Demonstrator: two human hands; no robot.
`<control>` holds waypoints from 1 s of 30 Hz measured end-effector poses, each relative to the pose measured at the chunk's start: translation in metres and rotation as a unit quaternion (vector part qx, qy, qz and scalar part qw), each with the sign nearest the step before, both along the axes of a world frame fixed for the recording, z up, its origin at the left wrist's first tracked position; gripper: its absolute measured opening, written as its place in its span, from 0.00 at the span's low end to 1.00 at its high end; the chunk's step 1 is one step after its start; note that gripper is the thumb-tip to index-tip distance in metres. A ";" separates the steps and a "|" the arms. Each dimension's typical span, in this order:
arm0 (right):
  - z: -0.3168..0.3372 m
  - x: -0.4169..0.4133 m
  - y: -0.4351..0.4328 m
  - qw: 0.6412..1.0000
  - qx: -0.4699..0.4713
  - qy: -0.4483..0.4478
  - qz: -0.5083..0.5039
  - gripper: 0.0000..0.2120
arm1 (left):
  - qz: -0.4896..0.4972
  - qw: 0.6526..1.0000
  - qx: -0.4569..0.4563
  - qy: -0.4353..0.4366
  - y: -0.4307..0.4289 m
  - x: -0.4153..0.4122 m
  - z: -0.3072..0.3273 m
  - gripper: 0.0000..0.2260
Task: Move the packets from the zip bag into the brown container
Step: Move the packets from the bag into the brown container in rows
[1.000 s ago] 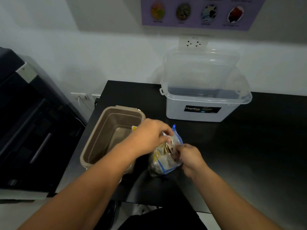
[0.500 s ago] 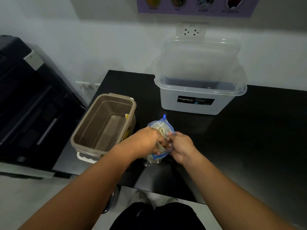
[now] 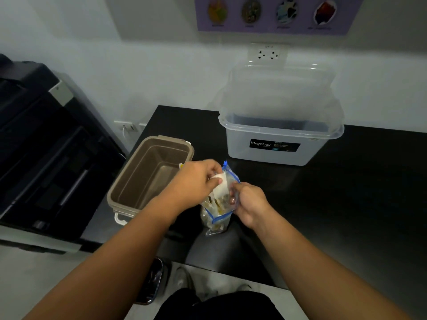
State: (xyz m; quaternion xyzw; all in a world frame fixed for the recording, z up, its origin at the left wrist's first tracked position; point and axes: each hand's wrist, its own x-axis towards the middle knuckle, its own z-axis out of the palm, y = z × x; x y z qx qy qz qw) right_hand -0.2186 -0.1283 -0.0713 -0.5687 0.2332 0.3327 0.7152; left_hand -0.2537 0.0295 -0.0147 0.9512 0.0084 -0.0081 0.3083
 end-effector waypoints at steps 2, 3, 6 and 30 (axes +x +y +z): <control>0.003 0.002 0.007 1.000 0.003 0.001 -0.012 0.08 | 0.027 0.999 -0.038 -0.005 0.010 0.002 0.010 0.08; 0.005 0.003 0.010 1.000 0.001 0.005 -0.020 0.08 | 0.038 0.998 -0.041 -0.010 0.016 0.003 0.015 0.07; 0.010 0.003 0.022 0.999 -0.004 0.008 -0.039 0.08 | 0.067 0.997 -0.016 -0.026 0.045 0.006 0.027 0.05; 0.004 -0.007 0.073 0.990 -0.042 -0.024 -0.130 0.09 | -0.134 0.946 0.245 0.163 0.137 0.072 -0.035 0.07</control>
